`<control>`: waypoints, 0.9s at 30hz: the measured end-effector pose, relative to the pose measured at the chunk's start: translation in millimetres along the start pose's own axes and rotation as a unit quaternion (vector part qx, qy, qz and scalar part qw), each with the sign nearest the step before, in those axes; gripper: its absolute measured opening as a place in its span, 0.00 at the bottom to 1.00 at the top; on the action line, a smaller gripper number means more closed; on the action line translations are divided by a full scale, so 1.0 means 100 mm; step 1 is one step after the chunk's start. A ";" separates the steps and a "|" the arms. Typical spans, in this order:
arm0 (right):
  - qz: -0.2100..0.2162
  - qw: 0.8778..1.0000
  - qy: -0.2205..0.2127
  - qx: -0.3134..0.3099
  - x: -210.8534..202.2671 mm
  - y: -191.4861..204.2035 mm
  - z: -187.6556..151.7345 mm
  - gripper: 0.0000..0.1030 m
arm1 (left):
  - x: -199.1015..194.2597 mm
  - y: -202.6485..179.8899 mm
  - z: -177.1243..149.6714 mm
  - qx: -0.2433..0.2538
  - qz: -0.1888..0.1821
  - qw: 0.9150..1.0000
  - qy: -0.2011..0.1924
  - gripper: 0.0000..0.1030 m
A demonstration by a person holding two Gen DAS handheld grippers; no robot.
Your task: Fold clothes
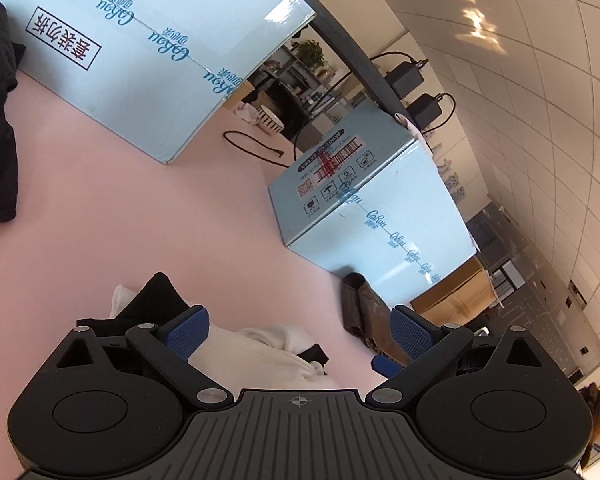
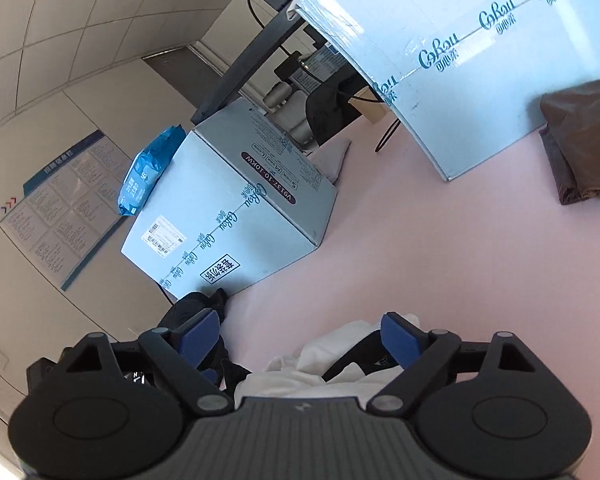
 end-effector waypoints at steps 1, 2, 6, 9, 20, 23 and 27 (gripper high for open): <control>-0.010 1.000 0.005 -0.011 -0.09 0.01 -0.01 0.90 | -0.10 0.01 -0.03 0.001 0.011 1.000 0.007 0.96; -0.018 1.000 0.011 -0.014 -0.16 0.00 -0.03 0.90 | -0.21 0.05 -0.09 -0.006 0.024 1.000 0.019 0.96; -0.027 0.998 0.044 0.037 -0.34 -0.18 -0.18 0.90 | -0.49 0.28 -0.40 -0.074 0.046 0.994 0.072 0.96; -0.024 0.995 0.064 0.068 -0.36 -0.31 -0.33 0.90 | -0.55 0.40 -0.68 -0.121 0.046 0.986 0.108 0.96; -0.022 0.983 0.106 0.147 -0.08 -0.46 -0.68 0.90 | -0.10 0.49 -0.89 -0.175 0.061 0.977 0.105 1.00; -0.023 0.982 0.108 0.154 -0.03 -0.46 -0.69 0.90 | 0.04 0.49 -0.81 -0.174 0.067 0.977 0.102 1.00; -0.014 0.981 0.105 0.162 0.02 -0.49 -0.69 0.90 | 0.18 0.52 -0.73 -0.181 0.069 0.976 0.098 1.00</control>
Point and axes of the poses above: each gripper's, at about its wrist camera, not at the fingertips, and x roughly the way its jaws point, y to its left, z to its top, the point moved 4 cm from there along x, roughly the way its jaws point, and after that the axes turned 5 degrees about -y, right-handed, at the moved point
